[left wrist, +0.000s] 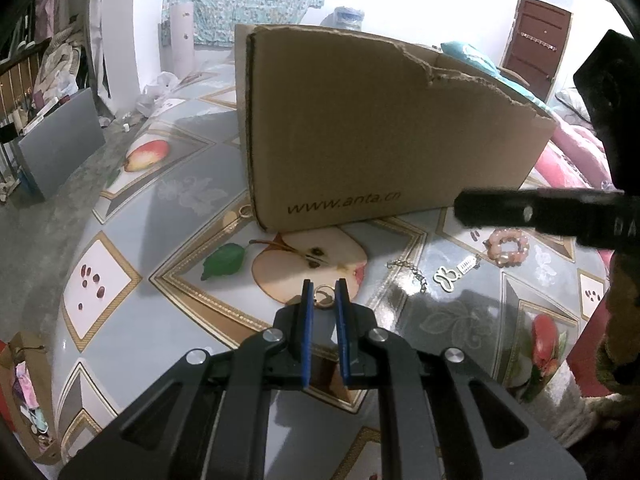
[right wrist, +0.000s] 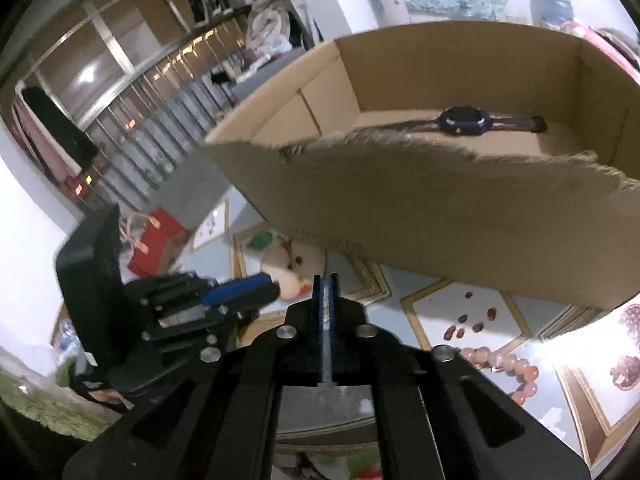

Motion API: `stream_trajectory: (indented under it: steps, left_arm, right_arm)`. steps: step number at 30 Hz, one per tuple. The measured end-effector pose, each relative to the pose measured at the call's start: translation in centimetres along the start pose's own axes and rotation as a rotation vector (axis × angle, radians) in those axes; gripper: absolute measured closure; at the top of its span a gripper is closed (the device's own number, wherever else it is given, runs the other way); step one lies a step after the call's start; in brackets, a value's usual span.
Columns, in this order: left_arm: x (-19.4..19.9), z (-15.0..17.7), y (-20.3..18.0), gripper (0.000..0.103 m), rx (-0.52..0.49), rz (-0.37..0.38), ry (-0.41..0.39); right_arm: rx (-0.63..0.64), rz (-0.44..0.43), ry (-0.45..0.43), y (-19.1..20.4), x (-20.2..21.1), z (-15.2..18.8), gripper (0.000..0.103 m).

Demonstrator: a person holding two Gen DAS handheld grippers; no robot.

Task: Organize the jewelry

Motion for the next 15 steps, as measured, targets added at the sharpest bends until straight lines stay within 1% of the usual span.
stream_trajectory:
  steps: [1,2,3,5,6,7,8,10,11,15]
  left_arm:
    - [0.0,0.0,0.0,0.093,0.002,0.0,-0.001]
    - [0.0,0.0,0.0,0.093,0.005,-0.001,-0.003]
    - [0.0,0.0,0.0,0.093,0.006,-0.004,-0.005]
    - [0.1,0.1,0.1,0.093,0.005,-0.01,-0.009]
    - [0.1,0.1,0.0,0.093,0.004,-0.011,-0.011]
    - [0.1,0.0,0.0,0.093,0.004,-0.012,-0.013]
    - [0.1,0.0,0.0,0.093,0.002,-0.014,-0.015]
    - [0.2,0.1,-0.1,0.093,0.001,-0.016,-0.015]
    - [0.2,0.0,-0.1,0.093,0.001,-0.015,-0.017]
    - [0.2,0.0,0.1,0.093,0.009,-0.006,-0.021]
  right_arm:
    - [0.029,0.007,0.022,0.4,-0.7,0.6,0.09]
    - [0.059,0.025,0.03,0.5,-1.0,0.8,0.075]
    - [0.082,0.034,0.031,0.4,-1.0,1.0,0.068]
    - [0.136,0.059,0.053,0.5,-2.0,1.7,0.068]
    - [0.169,0.079,0.07,0.4,-2.6,2.1,0.069]
    - [0.196,0.093,0.084,0.3,-2.9,2.5,0.072]
    - [0.221,0.104,0.095,0.2,-3.2,2.8,0.076]
    - [0.291,0.141,0.084,0.3,-3.4,2.8,0.087]
    - [0.312,0.153,0.09,0.2,-3.6,2.9,0.103]
    - [0.221,0.129,0.093,-0.5,-3.7,2.8,0.103]
Point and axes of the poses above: each gripper's, at about its wrist camera, not at the fingertips, and x roughly against the way its jaws point, y to its left, z to its underside, the point moved 10 cm from there along -x, roughly the way its jaws point, and after that the axes turned 13 degrees about -y, right-handed, at the moved point
